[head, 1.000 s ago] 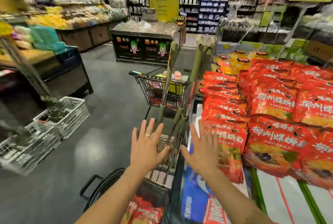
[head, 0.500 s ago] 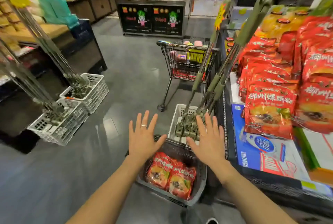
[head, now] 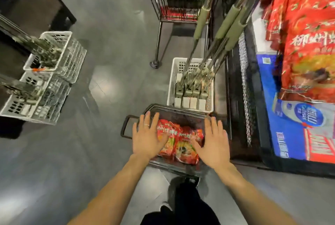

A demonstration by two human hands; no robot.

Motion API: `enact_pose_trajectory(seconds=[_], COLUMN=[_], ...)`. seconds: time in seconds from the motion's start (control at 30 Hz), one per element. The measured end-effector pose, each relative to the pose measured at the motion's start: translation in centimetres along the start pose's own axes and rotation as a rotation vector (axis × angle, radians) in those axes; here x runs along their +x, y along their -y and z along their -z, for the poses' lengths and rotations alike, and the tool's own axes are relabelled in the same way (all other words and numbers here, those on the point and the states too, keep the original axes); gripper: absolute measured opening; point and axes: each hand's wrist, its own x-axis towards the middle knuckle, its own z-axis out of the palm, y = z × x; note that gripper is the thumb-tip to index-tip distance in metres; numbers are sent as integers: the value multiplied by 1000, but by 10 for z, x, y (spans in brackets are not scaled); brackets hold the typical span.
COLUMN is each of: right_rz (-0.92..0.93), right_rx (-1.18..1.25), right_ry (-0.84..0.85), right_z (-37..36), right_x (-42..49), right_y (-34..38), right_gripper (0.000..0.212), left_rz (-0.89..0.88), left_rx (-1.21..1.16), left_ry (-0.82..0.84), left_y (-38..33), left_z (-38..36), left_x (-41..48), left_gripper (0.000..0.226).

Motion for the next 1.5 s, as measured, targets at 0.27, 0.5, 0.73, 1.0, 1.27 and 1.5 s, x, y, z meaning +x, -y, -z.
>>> enact_pose_trajectory(seconds=[0.27,0.5,0.73,1.0,1.27,1.5], right_rz=[-146,-316,-597,-983,-904,-1046], right_rx=[94,142,269,578,389,1010], right_ry=[99,222,362,303,162,271], right_z=[-156,-320,-454,-537,-530,-515], right_x=[53,76,108,141,134,146], right_y=[-28,-62,-107,-126,-111,-120], right_gripper=[95,101,107,109,83,65], left_rz=[86,112,280,547,695,611], left_rx=[-61,-122,-170,-400,-659,-842], left_ry=[223,371,444,429,567,691], left_y=[44,93,139,159,161,161], left_z=[-134,-297,-433,-520,-517,-506], left_x=[80,137,184,216,224,226], left_gripper=[93,98,112,129,67,53])
